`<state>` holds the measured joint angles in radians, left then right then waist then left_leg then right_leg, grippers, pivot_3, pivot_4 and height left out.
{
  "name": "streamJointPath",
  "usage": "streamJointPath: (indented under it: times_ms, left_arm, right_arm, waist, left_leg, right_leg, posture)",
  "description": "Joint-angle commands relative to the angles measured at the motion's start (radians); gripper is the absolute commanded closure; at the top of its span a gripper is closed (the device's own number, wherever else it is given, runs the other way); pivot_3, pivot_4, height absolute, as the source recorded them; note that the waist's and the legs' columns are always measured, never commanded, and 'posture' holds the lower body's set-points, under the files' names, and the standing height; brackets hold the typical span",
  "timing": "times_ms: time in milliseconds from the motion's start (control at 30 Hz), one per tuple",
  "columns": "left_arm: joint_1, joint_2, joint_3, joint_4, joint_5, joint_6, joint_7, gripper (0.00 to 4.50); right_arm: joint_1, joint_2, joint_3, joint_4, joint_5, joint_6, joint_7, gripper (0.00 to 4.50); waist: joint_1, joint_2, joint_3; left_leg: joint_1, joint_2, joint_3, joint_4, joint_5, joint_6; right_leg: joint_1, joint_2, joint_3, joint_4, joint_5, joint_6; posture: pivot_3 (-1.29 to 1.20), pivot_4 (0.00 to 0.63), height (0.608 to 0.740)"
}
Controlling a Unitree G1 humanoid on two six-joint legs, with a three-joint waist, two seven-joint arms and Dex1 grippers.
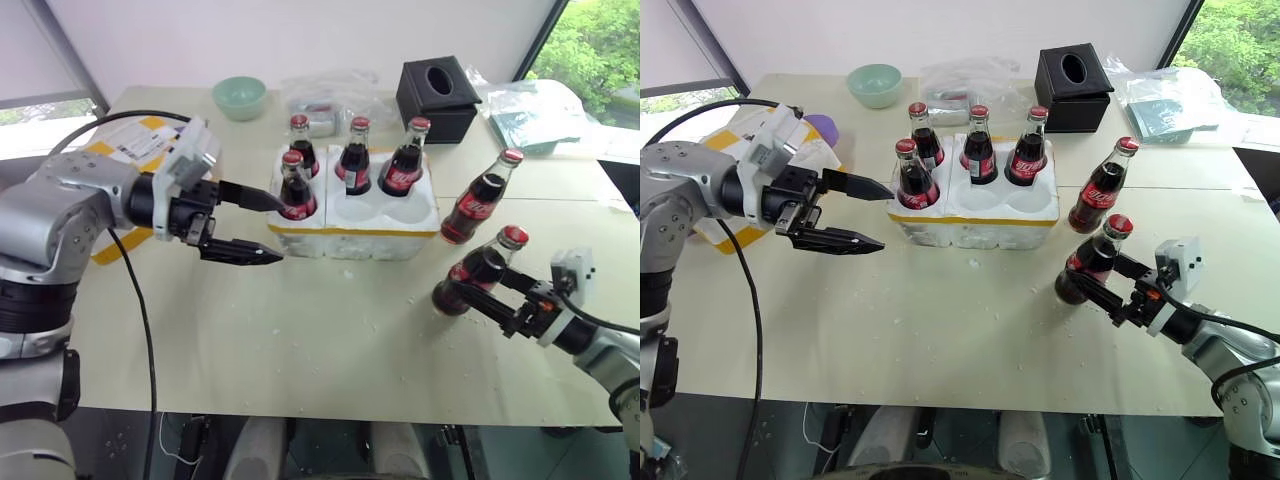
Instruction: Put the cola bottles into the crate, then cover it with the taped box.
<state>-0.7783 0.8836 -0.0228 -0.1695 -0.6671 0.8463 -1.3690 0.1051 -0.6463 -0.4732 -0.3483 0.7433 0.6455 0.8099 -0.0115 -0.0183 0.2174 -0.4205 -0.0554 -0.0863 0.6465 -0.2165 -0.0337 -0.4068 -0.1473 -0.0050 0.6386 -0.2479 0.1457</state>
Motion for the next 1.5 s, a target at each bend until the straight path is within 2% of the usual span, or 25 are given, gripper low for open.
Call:
streamJointPath:
  times_ms: [33, 167, 267, 333, 367, 567, 633, 700, 767, 900, 1067, 1200, 1333, 1500]
  left_arm:
    - [-0.005, 0.017, 0.03, -0.025, -0.019, 0.001, 0.013, 0.04]
    - [-0.007, 0.018, 0.028, -0.024, -0.018, -0.001, 0.022, 0.04]
    - [-0.009, 0.018, 0.028, -0.025, -0.02, 0.001, 0.029, 0.0]
    - [-0.009, 0.017, 0.03, -0.025, -0.021, 0.004, 0.034, 0.0]
    - [-0.009, 0.016, 0.031, -0.025, -0.023, 0.007, 0.038, 0.0]
    - [0.026, 0.02, 0.054, -0.047, -0.04, 0.017, 0.074, 0.0]
    - [0.038, 0.02, 0.068, -0.061, -0.051, 0.025, 0.093, 0.0]
    - [0.057, 0.018, 0.084, -0.08, -0.06, 0.03, 0.117, 0.0]
    - [0.073, 0.017, 0.096, -0.094, -0.067, 0.031, 0.138, 0.0]
    - [0.096, 0.016, 0.119, -0.124, -0.089, 0.043, 0.179, 0.0]
    - [0.131, 0.025, 0.153, -0.162, -0.121, 0.056, 0.222, 0.0]
    - [0.161, 0.038, 0.185, -0.193, -0.145, 0.073, 0.256, 0.0]
    - [0.185, 0.05, 0.212, -0.217, -0.17, 0.088, 0.288, 0.0]
    - [0.207, 0.048, 0.236, -0.228, -0.181, 0.088, 0.339, 0.0]
  right_arm:
    - [-0.029, 0.013, 0.024, 0.011, 0.008, -0.022, -0.003, 0.0]
    - [-0.064, 0.029, 0.054, 0.038, 0.004, -0.033, -0.01, 0.0]
    - [-0.077, 0.033, 0.058, 0.04, 0.013, -0.036, -0.014, 0.83]
    - [-0.083, 0.031, 0.049, 0.034, 0.029, -0.028, -0.016, 1.6]
    - [-0.088, 0.029, 0.039, 0.03, 0.044, -0.02, -0.019, 1.64]
    - [-0.183, -0.062, -0.034, 0.008, 0.164, 0.041, 0.009, 1.64]
    - [-0.262, -0.102, -0.048, 0.013, 0.237, 0.079, 0.015, 1.64]
    - [-0.415, -0.132, -0.023, 0.037, 0.315, 0.124, 0.006, 1.64]
    - [-0.548, -0.125, 0.026, 0.073, 0.332, 0.144, -0.007, 1.64]
    - [-0.742, -0.064, 0.168, 0.164, 0.231, 0.121, -0.023, 1.64]
    - [-0.879, 0.037, 0.327, 0.289, 0.08, 0.05, -0.016, 1.64]
    - [-0.944, 0.129, 0.417, 0.416, -0.052, -0.046, -0.007, 1.64]
    - [-0.981, 0.184, 0.449, 0.543, -0.139, -0.112, 0.004, 1.64]
    - [-0.956, 0.206, 0.503, 0.547, -0.205, -0.143, 0.067, 1.64]
  waist:
    - [-0.001, 0.0, 0.0]
    - [-0.001, 0.0, 0.0]
    - [-0.001, 0.0, 0.0]
    - [-0.001, 0.0, 0.0]
    - [-0.001, 0.0, 0.0]
    - [-0.004, 0.002, 0.001]
    - [-0.004, 0.003, 0.002]
    - [-0.009, 0.003, 0.002]
    - [-0.013, 0.005, 0.003]
    - [-0.003, 0.003, 0.002]
    - [-0.005, 0.003, 0.002]
    - [-0.007, 0.003, 0.002]
    - [-0.005, 0.003, 0.002]
    - [-0.008, 0.003, 0.002]
  left_leg:
    - [0.0, 0.0, 0.0, 0.0, 0.0, 0.0]
    - [0.0, 0.0, 0.0, 0.0, 0.0, 0.0]
    - [0.0, 0.0, 0.0, 0.0, 0.0, 0.0]
    - [0.0, 0.0, 0.0, 0.0, 0.0, 0.0]
    - [0.0, 0.0, 0.0, 0.0, 0.0, 0.0]
    - [0.0, 0.001, 0.0, 0.0, 0.0, 0.0]
    - [0.0, 0.001, 0.0, 0.0, 0.0, 0.0]
    - [-0.001, 0.001, 0.0, 0.0, 0.0, 0.0]
    - [-0.001, 0.003, 0.001, 0.0, 0.0, 0.0]
    - [-0.001, 0.011, 0.0, -0.001, -0.001, 0.001]
    - [-0.005, 0.014, 0.001, -0.001, -0.001, 0.001]
    - [-0.006, 0.014, 0.002, -0.001, -0.001, 0.001]
    - [-0.006, 0.015, 0.001, -0.001, 0.0, 0.001]
    - [-0.006, 0.015, 0.002, -0.002, 0.0, 0.001]
  right_leg:
    - [0.0, 0.0, 0.0, 0.0, 0.001, 0.001]
    - [0.0, 0.001, 0.0, 0.0, 0.001, 0.001]
    - [0.0, 0.001, 0.0, 0.0, 0.001, 0.001]
    - [0.0, 0.001, 0.0, 0.0, 0.001, 0.001]
    - [0.0, 0.001, 0.0, 0.0, 0.001, 0.001]
    - [-0.001, 0.002, 0.001, 0.0, 0.001, 0.001]
    - [-0.001, 0.002, 0.0, 0.0, 0.001, 0.001]
    - [-0.002, 0.002, 0.001, 0.0, 0.001, 0.001]
    - [-0.003, 0.003, 0.001, 0.0, 0.002, 0.0]
    - [-0.002, 0.013, 0.0, -0.004, 0.004, -0.004]
    - [-0.005, 0.016, 0.0, -0.006, 0.006, -0.007]
    - [-0.007, 0.016, 0.001, -0.005, 0.007, -0.007]
    - [-0.008, 0.017, 0.001, -0.005, 0.007, -0.007]
    - [-0.008, 0.018, 0.001, -0.005, 0.007, -0.008]
  posture:
    - [0.0, 0.15, 0.737]
    - [0.0, 0.15, 0.737]
    - [0.0, 0.15, 0.737]
    - [0.0, 0.15, 0.737]
    - [0.0, 0.15, 0.737]
    - [0.0, 0.15, 0.737]
    - [0.0, 0.15, 0.737]
    - [0.0, 0.15, 0.737]
    - [0.0, 0.15, 0.737]
    - [0.0, 0.15, 0.737]
    - [0.0, 0.15, 0.737]
    - [0.0, 0.15, 0.737]
    - [0.0, 0.15, 0.737]
    - [0.0, 0.15, 0.737]
